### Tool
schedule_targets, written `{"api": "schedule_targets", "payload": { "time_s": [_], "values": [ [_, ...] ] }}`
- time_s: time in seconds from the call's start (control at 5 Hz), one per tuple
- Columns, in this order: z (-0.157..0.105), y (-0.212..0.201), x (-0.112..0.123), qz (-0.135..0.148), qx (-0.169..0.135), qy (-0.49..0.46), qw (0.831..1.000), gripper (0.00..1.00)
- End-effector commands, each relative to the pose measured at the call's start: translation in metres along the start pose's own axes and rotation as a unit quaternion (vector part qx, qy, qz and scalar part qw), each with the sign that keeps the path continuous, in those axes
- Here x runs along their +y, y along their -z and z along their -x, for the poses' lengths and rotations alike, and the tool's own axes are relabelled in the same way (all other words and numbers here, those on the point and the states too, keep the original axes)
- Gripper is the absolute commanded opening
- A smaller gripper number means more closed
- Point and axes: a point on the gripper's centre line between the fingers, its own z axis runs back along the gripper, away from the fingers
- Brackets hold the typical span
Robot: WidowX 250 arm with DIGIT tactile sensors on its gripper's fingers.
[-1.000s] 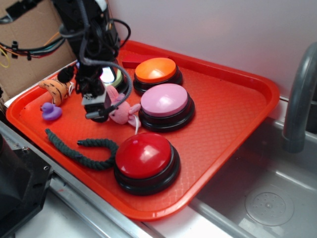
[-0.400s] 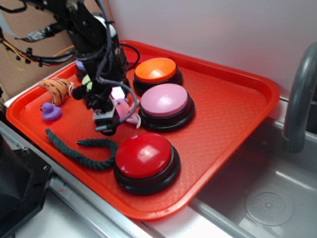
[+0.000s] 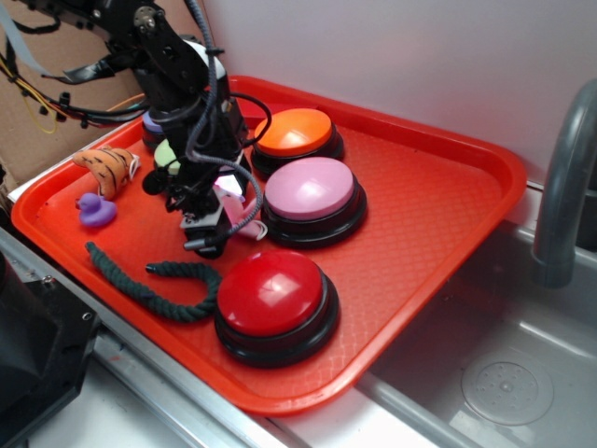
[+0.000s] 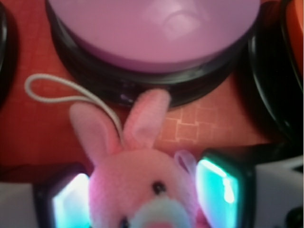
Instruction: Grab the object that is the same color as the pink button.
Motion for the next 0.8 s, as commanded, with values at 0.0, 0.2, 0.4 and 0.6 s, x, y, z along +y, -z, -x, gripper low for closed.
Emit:
{"api": "schedule_targets", "payload": {
  "time_s": [0.0, 0.2, 0.4, 0.6],
  "values": [
    [0.003, -0.012, 0.007, -0.014, -0.007, -0.016, 1.000, 0.00],
    [-0.003, -0.028, 0.006, -0.010, 0.010, -0.057, 0.998, 0.00],
    [-0.009, -0.054, 0.006, 0.002, 0.023, -0.136, 0.990, 0.00],
    [-0.009, -0.080, 0.008, 0.020, 0.064, -0.260, 0.963, 0.00]
  ]
}}
